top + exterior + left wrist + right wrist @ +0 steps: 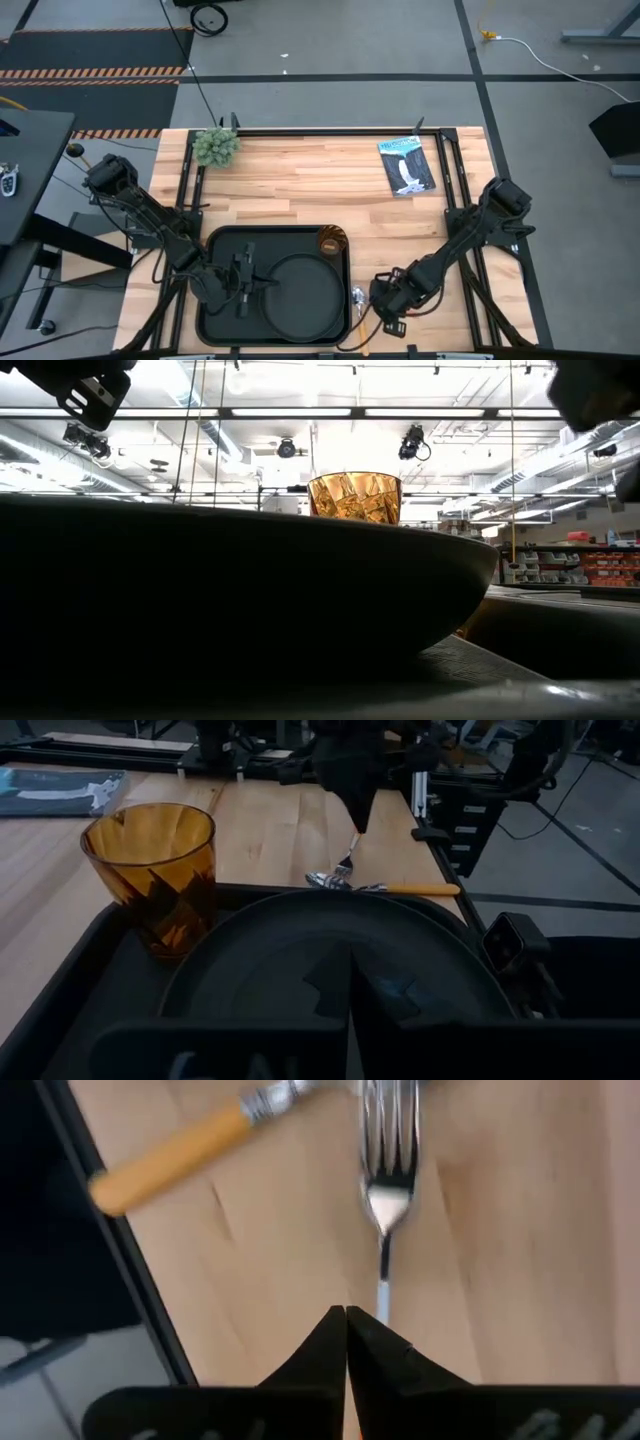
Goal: Pick and place plate/cup/fork/spoon on tray
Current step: Put the orange fork on the black tray
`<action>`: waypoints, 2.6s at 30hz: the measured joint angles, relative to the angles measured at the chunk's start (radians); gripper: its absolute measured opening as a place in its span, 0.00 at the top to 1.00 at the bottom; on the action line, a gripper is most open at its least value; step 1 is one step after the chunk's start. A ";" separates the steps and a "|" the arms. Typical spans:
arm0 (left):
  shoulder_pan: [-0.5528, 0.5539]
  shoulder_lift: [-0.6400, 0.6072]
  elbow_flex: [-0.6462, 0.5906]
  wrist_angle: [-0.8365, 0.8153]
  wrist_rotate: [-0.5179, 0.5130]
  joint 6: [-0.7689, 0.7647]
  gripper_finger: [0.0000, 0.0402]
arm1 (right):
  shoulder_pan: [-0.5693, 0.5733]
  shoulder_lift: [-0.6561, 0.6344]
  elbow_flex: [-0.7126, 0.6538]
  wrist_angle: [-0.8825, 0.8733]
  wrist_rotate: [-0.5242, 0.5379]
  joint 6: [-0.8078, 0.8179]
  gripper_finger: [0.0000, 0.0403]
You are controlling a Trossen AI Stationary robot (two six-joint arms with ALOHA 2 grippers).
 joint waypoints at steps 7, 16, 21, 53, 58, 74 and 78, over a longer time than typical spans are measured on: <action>0.004 0.000 0.000 -0.003 0.000 -0.015 0.98 | 0.050 -0.001 0.118 -0.093 0.138 -0.015 0.99; 0.004 0.000 0.000 -0.009 -0.003 -0.016 0.98 | 0.089 -0.002 0.141 -0.086 0.214 -0.056 0.97; 0.004 0.000 0.000 -0.014 -0.003 -0.022 0.98 | 0.085 -0.002 0.141 -0.105 0.280 -0.109 0.94; 0.004 0.000 0.000 -0.025 -0.002 -0.049 0.98 | 0.147 0.274 0.281 -0.343 0.383 0.000 0.54; 0.004 0.000 0.000 -0.031 -0.002 -0.049 0.98 | 0.144 0.274 0.281 -0.338 0.323 -0.009 0.58; 0.004 0.000 0.000 -0.036 -0.002 -0.050 0.98 | 0.093 0.275 0.270 -0.263 0.270 -0.046 0.83; 0.004 0.000 0.000 -0.037 0.008 -0.049 0.98 | 0.092 0.272 0.253 -0.238 0.264 -0.062 0.90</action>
